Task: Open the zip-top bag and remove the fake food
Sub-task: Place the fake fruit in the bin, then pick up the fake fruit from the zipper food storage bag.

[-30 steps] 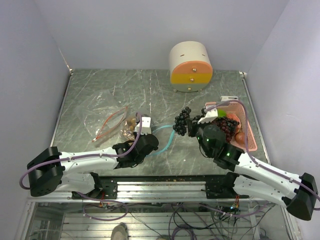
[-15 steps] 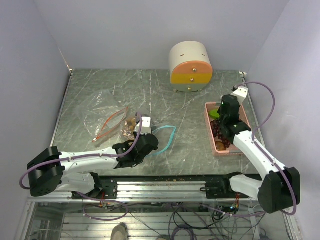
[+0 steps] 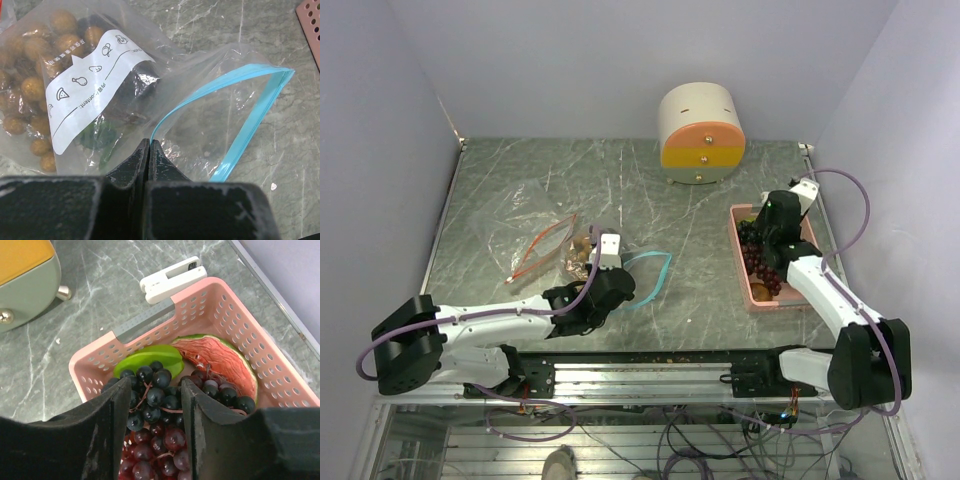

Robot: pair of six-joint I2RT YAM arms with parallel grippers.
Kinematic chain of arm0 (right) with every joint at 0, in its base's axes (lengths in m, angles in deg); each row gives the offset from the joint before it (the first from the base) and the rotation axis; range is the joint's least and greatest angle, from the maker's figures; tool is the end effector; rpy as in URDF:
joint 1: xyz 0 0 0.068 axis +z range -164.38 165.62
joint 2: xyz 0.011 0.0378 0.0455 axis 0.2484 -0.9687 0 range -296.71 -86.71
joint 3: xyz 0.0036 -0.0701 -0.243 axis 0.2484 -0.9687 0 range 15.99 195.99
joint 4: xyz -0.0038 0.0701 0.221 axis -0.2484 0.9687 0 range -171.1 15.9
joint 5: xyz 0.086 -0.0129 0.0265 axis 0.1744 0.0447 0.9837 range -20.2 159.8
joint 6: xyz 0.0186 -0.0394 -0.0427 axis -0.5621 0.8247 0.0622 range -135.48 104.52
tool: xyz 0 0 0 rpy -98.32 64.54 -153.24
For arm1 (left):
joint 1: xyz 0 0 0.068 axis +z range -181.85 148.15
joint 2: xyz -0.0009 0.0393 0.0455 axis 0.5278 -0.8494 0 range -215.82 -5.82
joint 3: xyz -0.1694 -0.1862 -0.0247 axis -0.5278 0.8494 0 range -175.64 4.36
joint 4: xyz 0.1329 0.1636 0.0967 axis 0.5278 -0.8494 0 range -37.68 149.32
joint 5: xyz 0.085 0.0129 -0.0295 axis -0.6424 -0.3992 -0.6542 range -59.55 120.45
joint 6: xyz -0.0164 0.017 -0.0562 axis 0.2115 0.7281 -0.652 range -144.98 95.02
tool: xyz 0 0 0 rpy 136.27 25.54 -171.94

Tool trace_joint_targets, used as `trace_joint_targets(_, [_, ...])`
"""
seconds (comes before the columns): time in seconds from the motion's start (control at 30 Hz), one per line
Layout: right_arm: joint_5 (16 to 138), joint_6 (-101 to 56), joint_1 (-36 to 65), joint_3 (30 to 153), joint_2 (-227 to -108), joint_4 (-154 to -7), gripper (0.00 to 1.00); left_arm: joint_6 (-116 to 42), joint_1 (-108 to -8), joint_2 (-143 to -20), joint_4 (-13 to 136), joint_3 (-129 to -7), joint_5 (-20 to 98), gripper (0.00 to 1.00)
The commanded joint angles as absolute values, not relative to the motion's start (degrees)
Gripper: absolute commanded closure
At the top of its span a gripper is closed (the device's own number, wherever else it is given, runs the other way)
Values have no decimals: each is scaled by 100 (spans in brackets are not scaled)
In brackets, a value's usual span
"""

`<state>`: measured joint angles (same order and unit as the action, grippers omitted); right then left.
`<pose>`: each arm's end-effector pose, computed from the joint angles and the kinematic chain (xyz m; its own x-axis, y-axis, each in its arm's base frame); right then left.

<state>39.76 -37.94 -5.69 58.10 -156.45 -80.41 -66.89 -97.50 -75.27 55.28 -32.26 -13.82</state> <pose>0.2528 0.0157 0.2423 -0.3168 0.2861 -0.9043 0.4608 0.8798 0.1170 0.1244 -0.1977 0.2122 -0.4660 -0.1303 -0.8751 0.1488 0.9635 -0.2226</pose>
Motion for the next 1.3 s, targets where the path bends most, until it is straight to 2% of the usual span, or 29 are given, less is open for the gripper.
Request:
trace_joint_targets(0.0, [4128,-3956,-594,5647,-15351,-7988,52,-6624,-9708,-7384,5723,-3126,-1327,93])
trace_joint_targets(0.17, [4892,-4052,-591,5449,-14733,-7951,49,-6612,-9709,-7465,5763,-3169,-1287,93])
trace_joint_targets(0.27, [5843,-4127,-536,5125,-14217,-8171,55,-6594,-9714,-7490,5841,-3207,-1234,93])
trace_joint_targets(0.4, [6500,-4284,-88,4871,-13951,-8235,84,-6606,-9711,-7505,5923,-3257,-1189,93])
trace_joint_targets(0.5, [6296,-4436,779,4835,-13927,-8200,98,-6674,-9700,-7554,5887,-3317,-1303,93])
trace_joint_targets(0.53, [6325,-4519,1064,4792,-13944,-8269,100,-6697,-9707,-7586,5874,-3357,-1345,93])
trace_joint_targets(0.7, [6422,-4883,2518,4494,-14441,-9173,100,-6709,-9707,-7820,5958,-3526,-1413,93])
trace_joint_targets(0.87, [6138,-5014,3493,4564,-15453,-10023,100,-6738,-9708,-8005,5968,-3698,-1358,93])
trace_joint_targets(1.27, [6685,-5414,3713,5432,-18019,-11683,100,-6432,-9719,-7464,5758,-3675,-1269,92])
